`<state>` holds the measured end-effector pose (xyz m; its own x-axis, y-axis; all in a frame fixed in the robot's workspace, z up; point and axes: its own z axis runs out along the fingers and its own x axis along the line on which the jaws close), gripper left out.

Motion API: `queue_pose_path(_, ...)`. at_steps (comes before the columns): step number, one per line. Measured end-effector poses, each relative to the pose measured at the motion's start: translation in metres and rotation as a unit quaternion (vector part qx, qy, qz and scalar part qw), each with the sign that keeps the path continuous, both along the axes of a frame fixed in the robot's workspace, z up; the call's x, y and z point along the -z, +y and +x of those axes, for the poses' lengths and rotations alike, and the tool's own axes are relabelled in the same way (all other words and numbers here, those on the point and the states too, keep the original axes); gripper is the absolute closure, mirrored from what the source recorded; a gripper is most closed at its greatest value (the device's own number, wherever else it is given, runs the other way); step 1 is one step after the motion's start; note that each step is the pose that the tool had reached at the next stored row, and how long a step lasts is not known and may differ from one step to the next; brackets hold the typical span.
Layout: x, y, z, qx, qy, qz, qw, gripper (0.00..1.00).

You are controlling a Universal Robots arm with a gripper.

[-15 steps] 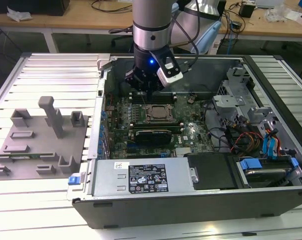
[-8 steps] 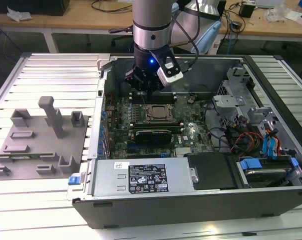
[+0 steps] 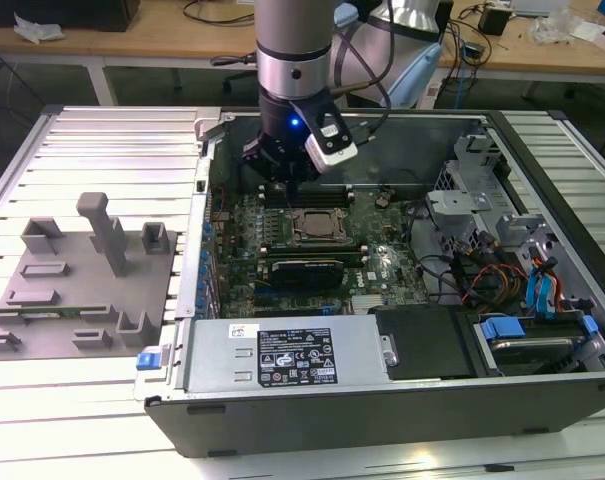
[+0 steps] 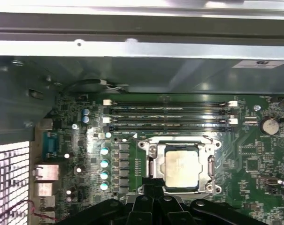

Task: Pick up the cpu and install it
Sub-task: 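Install the first cpu locking lever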

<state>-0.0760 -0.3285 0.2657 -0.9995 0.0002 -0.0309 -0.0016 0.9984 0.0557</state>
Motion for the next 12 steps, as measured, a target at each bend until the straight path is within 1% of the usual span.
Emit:
queue_pose_path(3,0.0000,0.0000,-0.0104,0.000,0.0000,0.0000,1.0000,0.89)
queue_pose_path(7,0.0001,0.0000,-0.0184,0.000,0.0000,0.0000,1.0000,0.89)
queue_pose_path(9,0.0001,0.0000,-0.0243,0.000,0.0000,0.0001,1.0000,0.89)
queue_pose_path(10,0.0001,0.0001,-0.0248,0.000,0.0000,0.0001,1.0000,0.89)
queue_pose_path(11,0.0000,0.0000,-0.0248,0.000,0.0001,0.0007,1.0000,0.89)
queue_pose_path(12,0.0000,0.0000,-0.0249,0.000,0.0000,0.0037,1.0000,0.89)
